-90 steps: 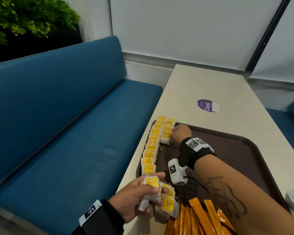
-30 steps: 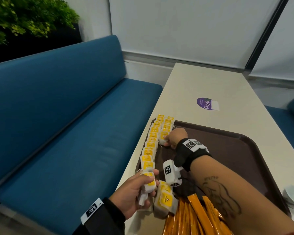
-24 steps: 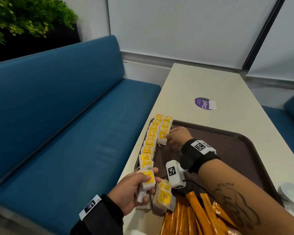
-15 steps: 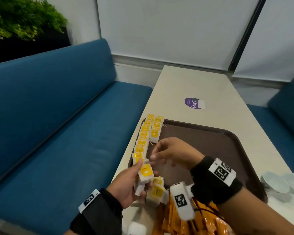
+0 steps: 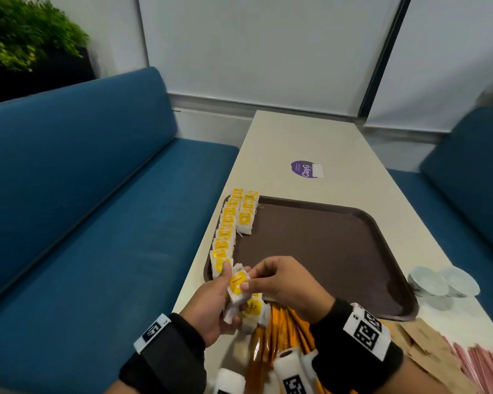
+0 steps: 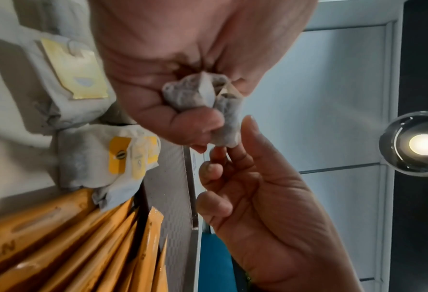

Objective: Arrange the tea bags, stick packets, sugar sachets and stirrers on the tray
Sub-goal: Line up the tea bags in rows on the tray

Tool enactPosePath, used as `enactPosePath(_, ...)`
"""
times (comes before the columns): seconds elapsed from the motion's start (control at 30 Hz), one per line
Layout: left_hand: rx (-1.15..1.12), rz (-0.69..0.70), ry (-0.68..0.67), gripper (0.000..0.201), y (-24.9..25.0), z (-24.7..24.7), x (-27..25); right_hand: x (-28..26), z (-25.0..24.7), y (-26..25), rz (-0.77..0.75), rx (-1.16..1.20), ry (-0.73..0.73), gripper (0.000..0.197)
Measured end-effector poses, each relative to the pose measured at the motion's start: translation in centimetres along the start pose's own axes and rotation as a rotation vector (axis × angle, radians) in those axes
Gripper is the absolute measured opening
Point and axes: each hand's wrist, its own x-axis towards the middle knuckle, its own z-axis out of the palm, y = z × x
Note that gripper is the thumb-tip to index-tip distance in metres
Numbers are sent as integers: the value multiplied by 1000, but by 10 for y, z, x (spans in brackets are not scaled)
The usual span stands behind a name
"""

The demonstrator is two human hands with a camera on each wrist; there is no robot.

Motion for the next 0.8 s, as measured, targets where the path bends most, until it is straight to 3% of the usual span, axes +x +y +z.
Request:
enactPosePath(0.17, 81, 44, -21, 50, -2, -4, -1, 1, 5, -2, -2, 38, -12, 9)
enactPosePath(0.33, 112, 84, 32, 59, -2, -13, 1, 12, 1, -6, -85, 165, 132, 11)
enactPosePath(0.47, 121, 48, 42, 34, 0, -20, 3, 41, -13, -14, -177, 52, 280, 9)
enactPosePath(0.63, 162, 65, 8, 16, 4, -22, 10, 111, -28, -10, -61, -62, 366, 24)
enactPosePath(0.8, 195, 83, -17, 12, 10, -24, 16, 162, -25, -4, 134, -101, 271, 26)
